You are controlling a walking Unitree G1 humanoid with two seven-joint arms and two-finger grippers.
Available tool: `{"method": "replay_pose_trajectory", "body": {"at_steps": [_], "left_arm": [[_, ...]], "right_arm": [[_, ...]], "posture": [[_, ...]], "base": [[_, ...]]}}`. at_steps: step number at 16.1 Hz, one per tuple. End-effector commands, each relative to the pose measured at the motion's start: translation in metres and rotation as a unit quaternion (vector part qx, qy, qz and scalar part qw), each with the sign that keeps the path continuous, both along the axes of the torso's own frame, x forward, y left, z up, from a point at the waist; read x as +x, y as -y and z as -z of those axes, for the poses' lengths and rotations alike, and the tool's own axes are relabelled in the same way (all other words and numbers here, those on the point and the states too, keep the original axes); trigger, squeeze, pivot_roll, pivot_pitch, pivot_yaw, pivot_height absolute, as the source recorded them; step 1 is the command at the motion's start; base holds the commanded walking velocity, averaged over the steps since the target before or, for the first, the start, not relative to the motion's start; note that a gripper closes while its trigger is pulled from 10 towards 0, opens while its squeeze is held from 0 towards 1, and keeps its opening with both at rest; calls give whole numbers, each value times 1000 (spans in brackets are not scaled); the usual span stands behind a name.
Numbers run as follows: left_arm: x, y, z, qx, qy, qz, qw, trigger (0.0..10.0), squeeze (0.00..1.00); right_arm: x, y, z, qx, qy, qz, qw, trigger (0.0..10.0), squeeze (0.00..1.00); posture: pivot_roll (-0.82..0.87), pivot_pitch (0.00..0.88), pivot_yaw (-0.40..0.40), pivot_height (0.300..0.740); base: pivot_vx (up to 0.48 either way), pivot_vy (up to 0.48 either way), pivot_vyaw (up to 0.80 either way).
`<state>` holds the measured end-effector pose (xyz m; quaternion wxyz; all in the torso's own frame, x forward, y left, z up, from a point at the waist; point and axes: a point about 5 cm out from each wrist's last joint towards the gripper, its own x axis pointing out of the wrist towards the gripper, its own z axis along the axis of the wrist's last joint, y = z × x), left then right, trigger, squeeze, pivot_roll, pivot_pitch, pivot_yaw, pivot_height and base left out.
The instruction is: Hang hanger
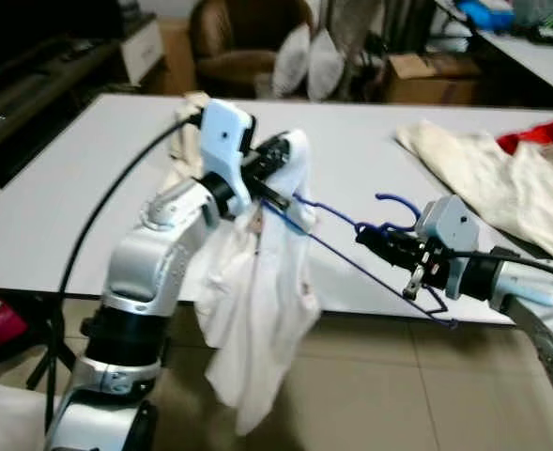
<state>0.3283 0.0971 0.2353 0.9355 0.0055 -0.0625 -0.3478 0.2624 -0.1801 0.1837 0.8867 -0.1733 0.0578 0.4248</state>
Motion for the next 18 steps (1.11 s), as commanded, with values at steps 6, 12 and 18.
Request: {"method": "replay_pose_trajectory", "body": {"at_steps": [6, 12, 18], "left_arm": [[0, -2, -8, -2, 15, 0, 1000, 10000, 0], [0, 1, -18, -1, 47, 9, 999, 10000, 0], [12, -5, -82, -35, 147, 49, 987, 10000, 0]], "right_arm": [[0, 0, -5, 3, 5, -1, 1000, 10000, 0], [-6, -5, -3, 12, -23, -36, 999, 10000, 0], [60, -2, -17, -57, 33, 31, 997, 10000, 0]], "posture": [[-199, 0, 18, 740], [-198, 0, 12, 740], [-192, 0, -1, 740]], "base": [[318, 0, 0], [47, 0, 0], [0, 0, 0]]}}
